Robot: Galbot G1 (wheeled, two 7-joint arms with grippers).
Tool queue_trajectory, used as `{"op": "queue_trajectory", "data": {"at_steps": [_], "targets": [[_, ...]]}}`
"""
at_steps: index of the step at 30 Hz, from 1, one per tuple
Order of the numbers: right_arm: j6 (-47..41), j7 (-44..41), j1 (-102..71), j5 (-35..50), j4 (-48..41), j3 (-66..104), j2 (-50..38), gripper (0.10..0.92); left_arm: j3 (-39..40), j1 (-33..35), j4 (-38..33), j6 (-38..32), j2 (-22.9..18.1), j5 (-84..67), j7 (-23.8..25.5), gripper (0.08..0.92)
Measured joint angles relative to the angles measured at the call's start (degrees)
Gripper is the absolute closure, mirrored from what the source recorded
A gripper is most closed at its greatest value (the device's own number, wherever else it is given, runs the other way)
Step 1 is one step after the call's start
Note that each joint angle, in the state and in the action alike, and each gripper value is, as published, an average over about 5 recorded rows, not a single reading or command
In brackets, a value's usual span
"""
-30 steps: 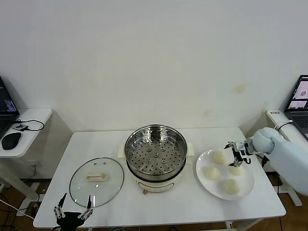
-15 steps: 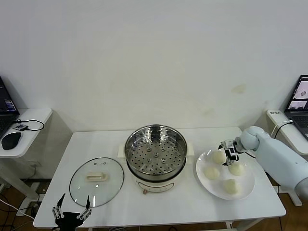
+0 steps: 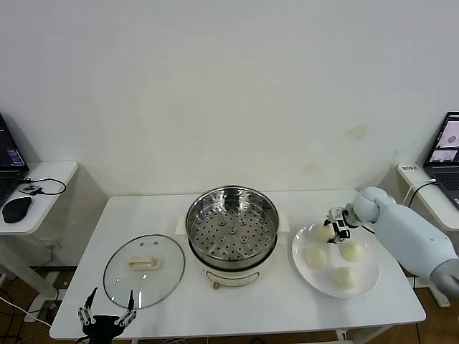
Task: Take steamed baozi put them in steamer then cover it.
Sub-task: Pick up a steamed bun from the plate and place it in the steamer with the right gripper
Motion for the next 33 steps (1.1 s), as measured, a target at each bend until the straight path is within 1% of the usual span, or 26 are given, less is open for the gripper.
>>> {"op": "queue_trajectory", "data": {"at_steps": [8, 13, 18, 25, 33], "targets": [[-1.22, -0.53, 4.46, 4.13, 5.85, -4.03, -3.94, 0.476, 0.07, 0.11, -0.39, 0.02, 0.34, 0.08, 0.03, 0.177], [-2.04, -0.62, 10.29, 8.73, 10.38, -8.15, -6.39, 0.471, 0.43, 0.04, -0.85, 0.09, 0.7, 0.05, 0.11, 0.177], [-2.37, -0.25, 18.01, 14.22, 13.88, -13.57, -6.73, 0.465, 0.71, 0.0, -1.28, 0.22, 1.09, -0.21, 0.28, 0.177], [-2.05, 0.93, 28.69, 21.98, 16.37, -21.7, -3.08, 0.465, 0.34, -0.07, -1.69, 0.36, 1.64, -0.74, 0.44, 0.177], [0.59, 2.41, 35.36, 27.45, 16.25, -29.1, 6.06, 0.465, -0.66, -0.26, -1.34, 0.29, 1.84, -1.1, 0.44, 0.177]]}}
